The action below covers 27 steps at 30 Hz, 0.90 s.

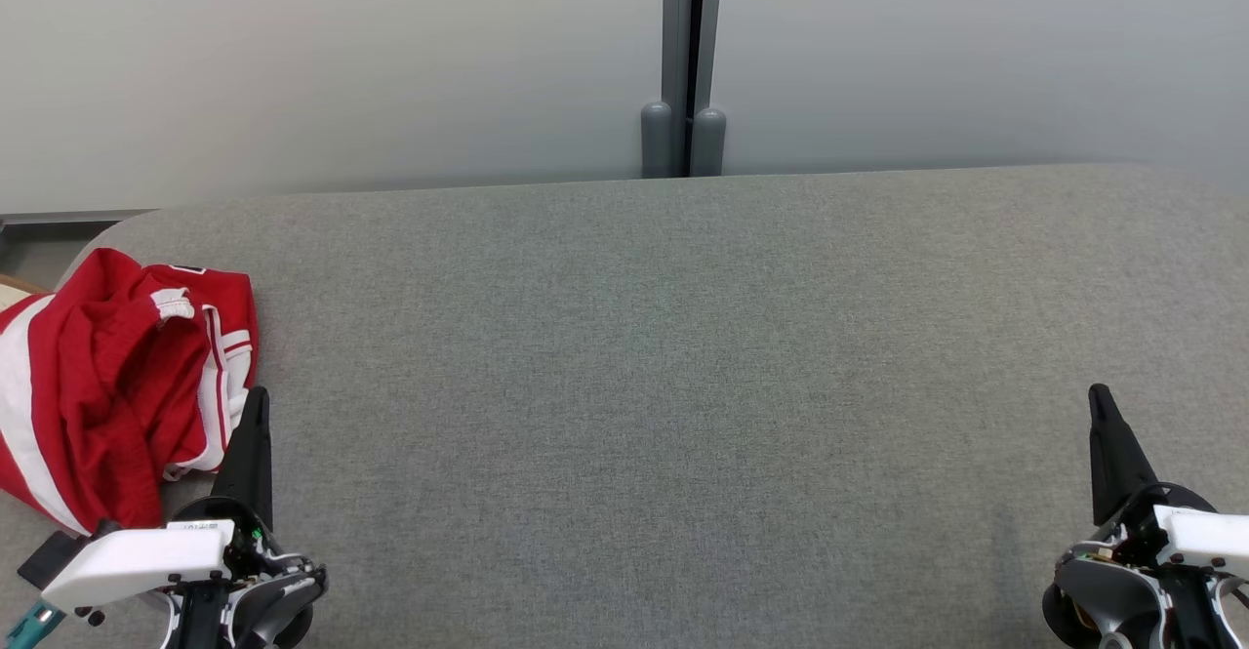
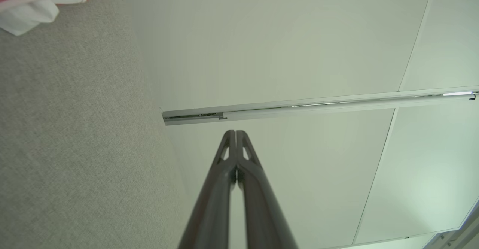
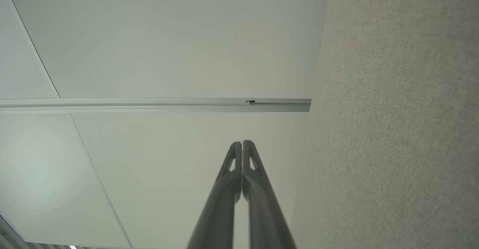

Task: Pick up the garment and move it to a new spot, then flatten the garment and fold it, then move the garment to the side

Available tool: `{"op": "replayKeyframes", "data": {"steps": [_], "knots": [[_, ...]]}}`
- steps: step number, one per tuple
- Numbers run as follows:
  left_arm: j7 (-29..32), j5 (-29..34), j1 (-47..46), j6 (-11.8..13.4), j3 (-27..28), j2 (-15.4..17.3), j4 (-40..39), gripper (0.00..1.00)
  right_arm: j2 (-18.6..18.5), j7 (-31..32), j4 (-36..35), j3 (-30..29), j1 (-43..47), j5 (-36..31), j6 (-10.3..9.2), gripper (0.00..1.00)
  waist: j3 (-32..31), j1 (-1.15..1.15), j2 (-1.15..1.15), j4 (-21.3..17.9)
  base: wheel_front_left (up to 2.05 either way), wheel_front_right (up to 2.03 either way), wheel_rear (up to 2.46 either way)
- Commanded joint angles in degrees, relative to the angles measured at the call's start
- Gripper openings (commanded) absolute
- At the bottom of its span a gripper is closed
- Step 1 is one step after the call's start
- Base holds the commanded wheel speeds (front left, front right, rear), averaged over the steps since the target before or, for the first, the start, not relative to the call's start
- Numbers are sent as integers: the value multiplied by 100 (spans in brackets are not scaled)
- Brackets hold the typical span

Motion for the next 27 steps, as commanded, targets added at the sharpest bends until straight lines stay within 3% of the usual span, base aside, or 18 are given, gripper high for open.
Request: {"op": "replayKeyframes", "data": {"steps": [1,27], "knots": [[7,9,-64,-22,13,11,7,0,-8,0,9,6,-66,-19,0,0,0,0,0,0,0,0,0],[7,9,-64,-22,13,12,7,0,-8,0,9,5,-66,-19,0,0,0,0,0,0,0,0,0]]}}
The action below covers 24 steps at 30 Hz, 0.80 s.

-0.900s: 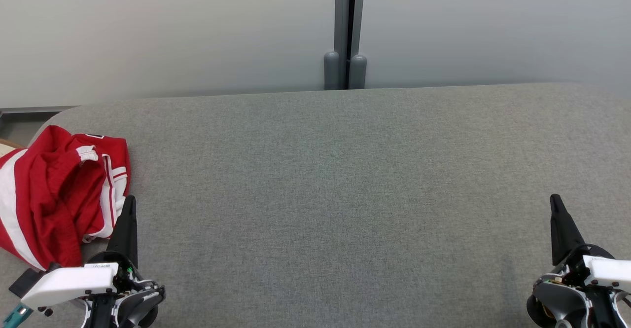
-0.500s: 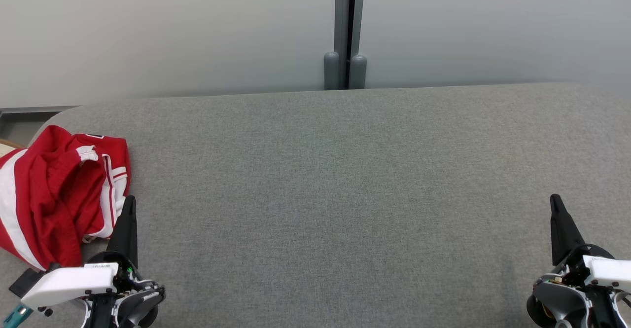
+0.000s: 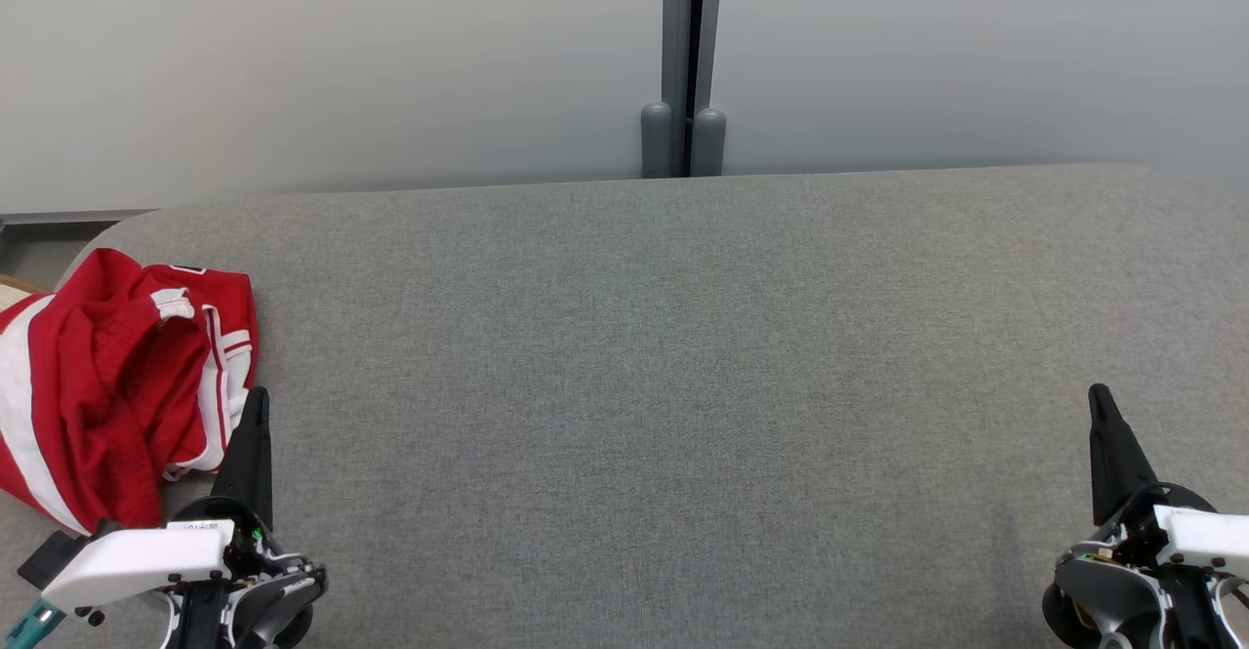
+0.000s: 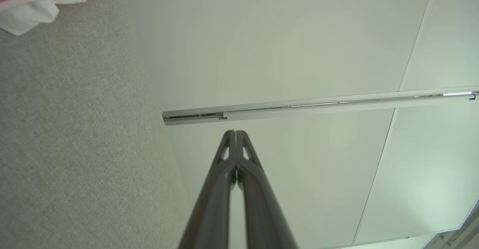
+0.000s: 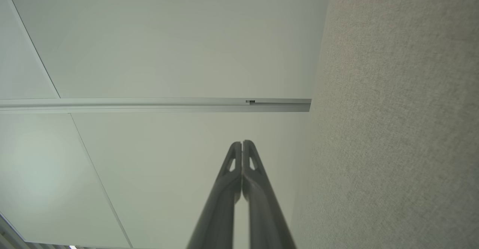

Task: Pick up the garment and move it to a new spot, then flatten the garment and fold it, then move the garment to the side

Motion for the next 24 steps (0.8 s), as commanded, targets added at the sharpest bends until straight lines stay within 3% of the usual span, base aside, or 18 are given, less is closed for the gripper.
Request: {"op": "replayKeyframes", "data": {"steps": [1,24], "knots": [[7,8,-64,-22,13,12,7,0,-8,0,9,6,-66,-19,0,0,0,0,0,0,0,0,0],[7,8,-65,-22,13,12,7,0,-8,0,8,6,-65,-19,0,0,0,0,0,0,0,0,0]]}}
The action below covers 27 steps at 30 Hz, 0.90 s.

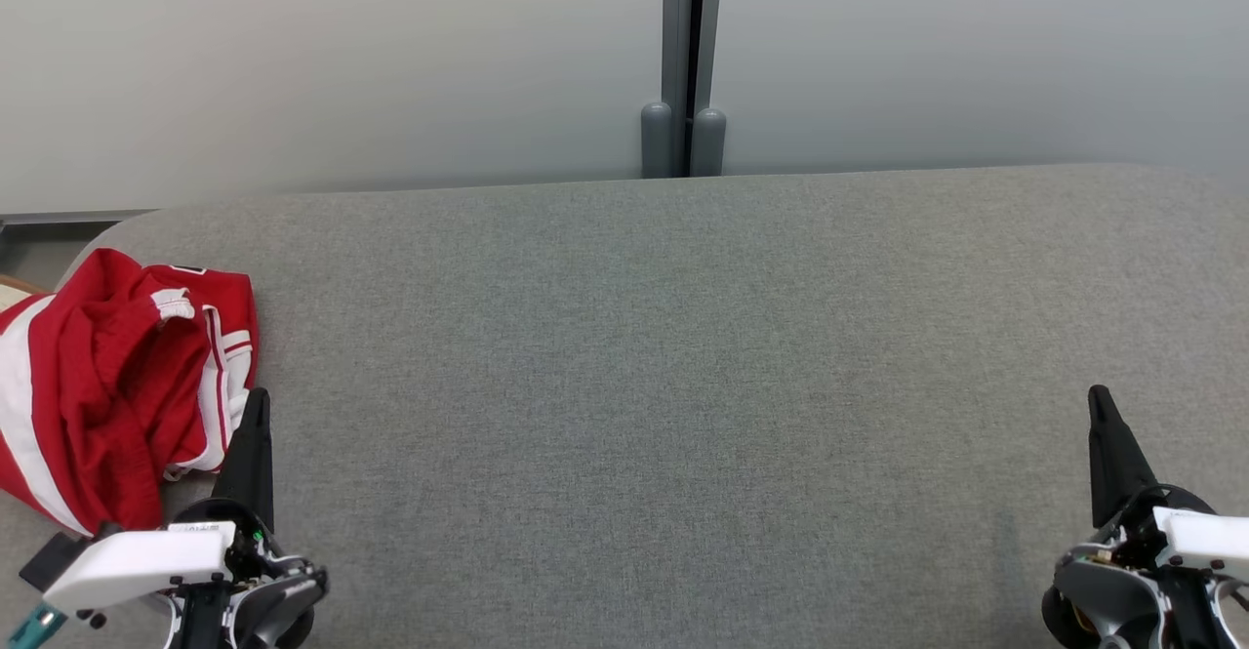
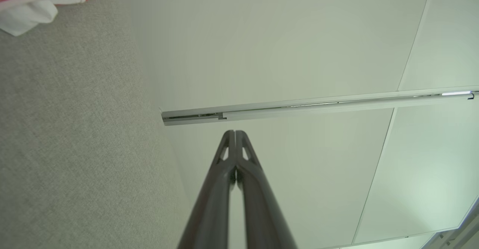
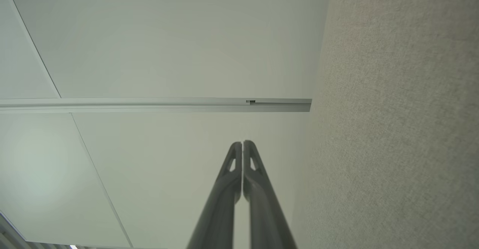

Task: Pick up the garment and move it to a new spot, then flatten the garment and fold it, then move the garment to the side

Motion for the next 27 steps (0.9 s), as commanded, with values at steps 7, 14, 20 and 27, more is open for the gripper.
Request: {"op": "replayKeyframes", "data": {"steps": [7,14,20,27], "knots": [[-73,-1,78,3,-72,-27,48,100,19,-61,19,26,99,-55,0,100,-11,0,0,-2,0,0,0],[-285,193,57,3,-228,26,-67,100,-81,-269,-96,153,132,-321,0,100,-33,0,0,-6,0,0,0],[-480,766,3,2,-298,94,-165,100,-255,-477,-160,273,106,-954,0,100,-50,0,0,-6,0,0,0],[-653,1744,-9,2,-339,104,-337,100,-357,-652,-294,317,84,-1912,0,100,-73,0,0,-14,0,0,0]]}}
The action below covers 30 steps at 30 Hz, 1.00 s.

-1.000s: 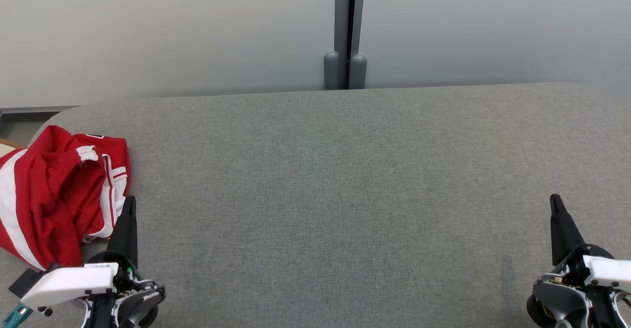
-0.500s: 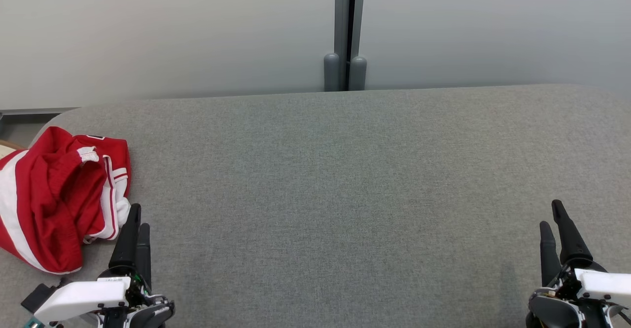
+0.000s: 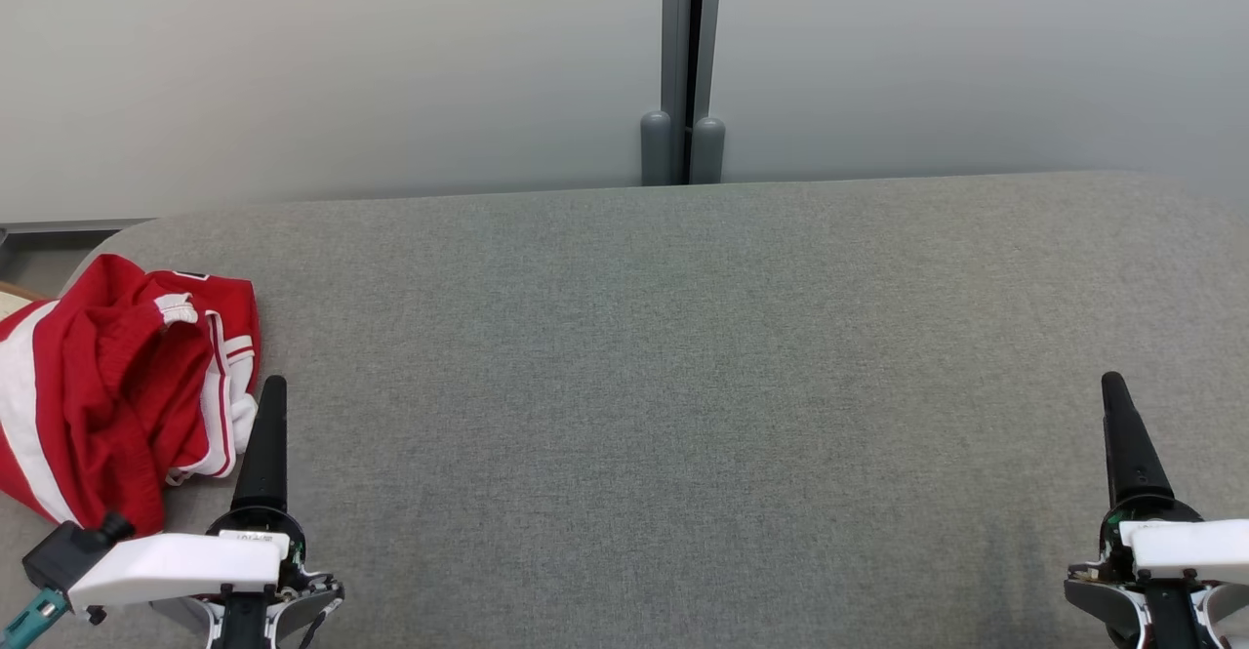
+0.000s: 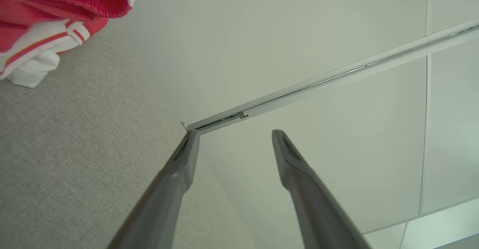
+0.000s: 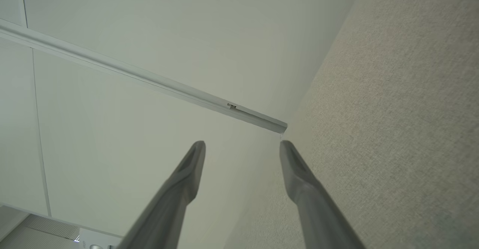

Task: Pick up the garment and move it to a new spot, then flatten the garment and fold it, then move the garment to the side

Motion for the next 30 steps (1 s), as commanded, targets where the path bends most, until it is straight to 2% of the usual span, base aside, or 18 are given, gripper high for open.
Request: {"op": "replayKeyframes", "data": {"steps": [1,12,30], "knots": [[-63,294,-198,-6,-25,80,-140,100,-101,-74,-132,5,-129,-283,1,100,-6,0,0,-2,0,0,0],[-306,1808,-158,13,-98,127,-427,100,-183,-170,-389,79,-40,-1602,1,100,-46,0,0,-14,0,0,0],[-631,3512,157,29,-206,187,-514,100,-304,-232,-422,309,177,-3166,2,100,-136,0,0,-32,0,0,0]]}}
